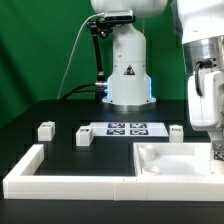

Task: Assemble one leg

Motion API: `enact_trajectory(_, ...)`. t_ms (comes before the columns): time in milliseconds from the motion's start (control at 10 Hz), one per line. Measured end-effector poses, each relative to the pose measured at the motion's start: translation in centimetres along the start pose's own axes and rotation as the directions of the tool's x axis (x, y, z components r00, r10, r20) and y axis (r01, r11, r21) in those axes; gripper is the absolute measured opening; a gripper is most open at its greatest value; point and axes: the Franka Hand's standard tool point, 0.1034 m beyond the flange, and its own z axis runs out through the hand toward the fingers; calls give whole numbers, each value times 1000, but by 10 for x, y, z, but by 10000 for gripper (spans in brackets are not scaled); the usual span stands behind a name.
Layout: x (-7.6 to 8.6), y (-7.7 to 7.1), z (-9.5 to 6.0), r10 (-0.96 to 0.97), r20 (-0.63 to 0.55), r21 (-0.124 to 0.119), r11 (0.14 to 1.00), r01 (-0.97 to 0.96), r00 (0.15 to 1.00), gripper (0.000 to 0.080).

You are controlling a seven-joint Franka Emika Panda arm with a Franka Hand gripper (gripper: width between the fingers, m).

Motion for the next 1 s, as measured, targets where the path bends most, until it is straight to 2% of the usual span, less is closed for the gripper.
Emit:
enact_trajectory(100,0,0,0,-40,0,0,999,40,999,558)
enact_trajectory(200,0,1,-1,-96,1,-16,995,96,995,558)
enact_trajectory(300,0,0,-2,-179,4,-34,983,180,984,637)
enact_trajectory(500,-1,1,-2,-376,10,-38,926,376,926,647)
enact_trajectory(700,-5,1,-3,-609,22,-64,790,609,792,648)
enact_trajectory(1000,-7,-2,-4,-849,29,-82,524,848,528,648)
